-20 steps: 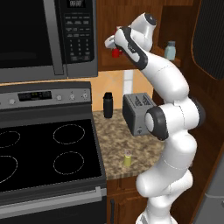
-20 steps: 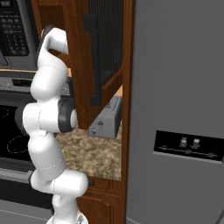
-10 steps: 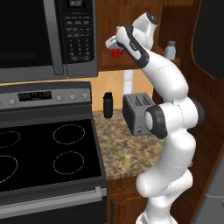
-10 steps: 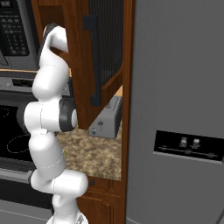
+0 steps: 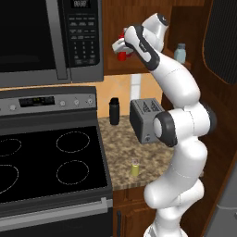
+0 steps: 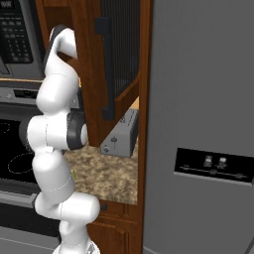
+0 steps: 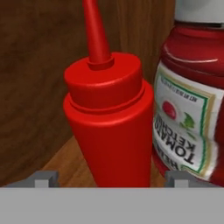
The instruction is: Put the shaker and condiment bottle from the counter next to their counterparts in the cabinet.
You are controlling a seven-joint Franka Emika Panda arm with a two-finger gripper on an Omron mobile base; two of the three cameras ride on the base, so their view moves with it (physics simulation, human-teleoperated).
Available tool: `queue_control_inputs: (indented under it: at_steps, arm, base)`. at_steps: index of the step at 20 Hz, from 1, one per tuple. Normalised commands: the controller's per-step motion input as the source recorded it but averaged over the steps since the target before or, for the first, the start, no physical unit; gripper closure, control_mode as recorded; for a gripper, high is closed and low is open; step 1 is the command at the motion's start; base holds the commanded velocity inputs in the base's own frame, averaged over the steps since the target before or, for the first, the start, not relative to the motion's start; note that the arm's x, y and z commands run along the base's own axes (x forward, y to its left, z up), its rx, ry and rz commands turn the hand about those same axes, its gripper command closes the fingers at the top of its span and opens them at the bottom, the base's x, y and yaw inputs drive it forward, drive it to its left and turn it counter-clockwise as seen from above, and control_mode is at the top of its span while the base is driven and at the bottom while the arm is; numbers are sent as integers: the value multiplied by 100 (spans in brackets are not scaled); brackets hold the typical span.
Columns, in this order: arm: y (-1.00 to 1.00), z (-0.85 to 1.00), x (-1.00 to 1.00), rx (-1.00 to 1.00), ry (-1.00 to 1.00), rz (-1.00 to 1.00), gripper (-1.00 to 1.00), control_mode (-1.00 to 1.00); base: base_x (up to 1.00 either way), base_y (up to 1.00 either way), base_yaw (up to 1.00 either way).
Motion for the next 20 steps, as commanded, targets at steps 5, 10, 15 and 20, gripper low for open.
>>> queue_control_inputs:
  at_steps: [5,10,15,20]
  arm:
    - [13,0,-21,0,0,0,-100,-100]
    - [4,0,-45,0,-2,0,-100,-100]
    - [0,-1,-57,0,-8,-1,-100,-100]
    - [0,-4,-62,0,-12,-3,-100,-100]
  base:
    - [0,0,0]
    - [0,0,0]
    - [0,0,0]
    - [0,0,0]
